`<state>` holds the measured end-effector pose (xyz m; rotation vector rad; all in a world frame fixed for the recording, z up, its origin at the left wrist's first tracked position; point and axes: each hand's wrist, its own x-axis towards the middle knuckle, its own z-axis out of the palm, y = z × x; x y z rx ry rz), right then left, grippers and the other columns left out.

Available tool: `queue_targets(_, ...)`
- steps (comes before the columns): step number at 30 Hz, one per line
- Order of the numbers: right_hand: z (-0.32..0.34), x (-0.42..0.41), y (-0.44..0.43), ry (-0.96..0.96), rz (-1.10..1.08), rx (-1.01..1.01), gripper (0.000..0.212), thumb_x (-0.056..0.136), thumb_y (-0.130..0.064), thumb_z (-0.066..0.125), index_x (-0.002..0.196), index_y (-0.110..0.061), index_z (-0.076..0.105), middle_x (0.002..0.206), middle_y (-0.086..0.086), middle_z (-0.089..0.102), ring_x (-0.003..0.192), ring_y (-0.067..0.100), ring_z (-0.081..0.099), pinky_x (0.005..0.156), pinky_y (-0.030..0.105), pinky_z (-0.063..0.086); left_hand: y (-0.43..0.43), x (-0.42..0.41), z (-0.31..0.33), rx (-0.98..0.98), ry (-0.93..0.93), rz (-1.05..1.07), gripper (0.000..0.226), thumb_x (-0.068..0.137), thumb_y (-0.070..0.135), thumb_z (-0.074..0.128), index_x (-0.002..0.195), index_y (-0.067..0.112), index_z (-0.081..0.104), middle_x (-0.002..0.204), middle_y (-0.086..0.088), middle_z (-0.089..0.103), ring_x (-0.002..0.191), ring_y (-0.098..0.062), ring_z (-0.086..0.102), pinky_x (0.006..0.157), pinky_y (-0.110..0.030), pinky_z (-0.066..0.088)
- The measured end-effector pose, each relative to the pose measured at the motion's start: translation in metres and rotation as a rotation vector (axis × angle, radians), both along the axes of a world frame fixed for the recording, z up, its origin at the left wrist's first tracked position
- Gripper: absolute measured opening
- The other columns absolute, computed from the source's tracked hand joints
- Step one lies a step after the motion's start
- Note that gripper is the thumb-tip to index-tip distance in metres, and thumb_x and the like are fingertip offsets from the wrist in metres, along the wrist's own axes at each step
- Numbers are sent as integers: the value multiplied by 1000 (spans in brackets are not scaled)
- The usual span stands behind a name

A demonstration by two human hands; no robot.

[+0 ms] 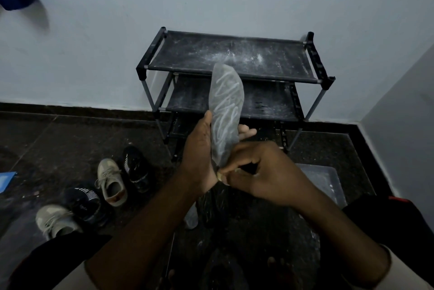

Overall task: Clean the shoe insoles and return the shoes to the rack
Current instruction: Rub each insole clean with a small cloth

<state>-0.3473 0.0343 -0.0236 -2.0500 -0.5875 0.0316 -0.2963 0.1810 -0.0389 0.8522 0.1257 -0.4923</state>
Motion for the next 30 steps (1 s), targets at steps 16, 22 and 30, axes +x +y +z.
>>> queue_targets(16,-2,-3,0,-78,21,-32,12,84,-8,80,94,-13,82,96,-14,75,87,1,71,78,22,57,6,6,0,-99,-22,-47,67,104,57,26,144,8,49,100,-15,69,120,-40,63,95,-54,53)
queue_targets(22,0,0,-7,-74,-72,20,10,83,-6,81,90,-13,82,88,-18,73,84,0,71,75,17,53,7,4,-3,-83,-32,-76,80,101,62,26,145,-3,41,139,-31,50,128,-40,57,108,-61,42)
queue_targets(30,-4,2,-10,-158,-163,-52,6,84,-12,80,87,-17,82,81,-18,66,74,4,67,66,24,53,9,7,-6,-108,-22,-40,79,102,63,23,145,-1,39,146,-30,44,131,-38,55,107,-60,43)
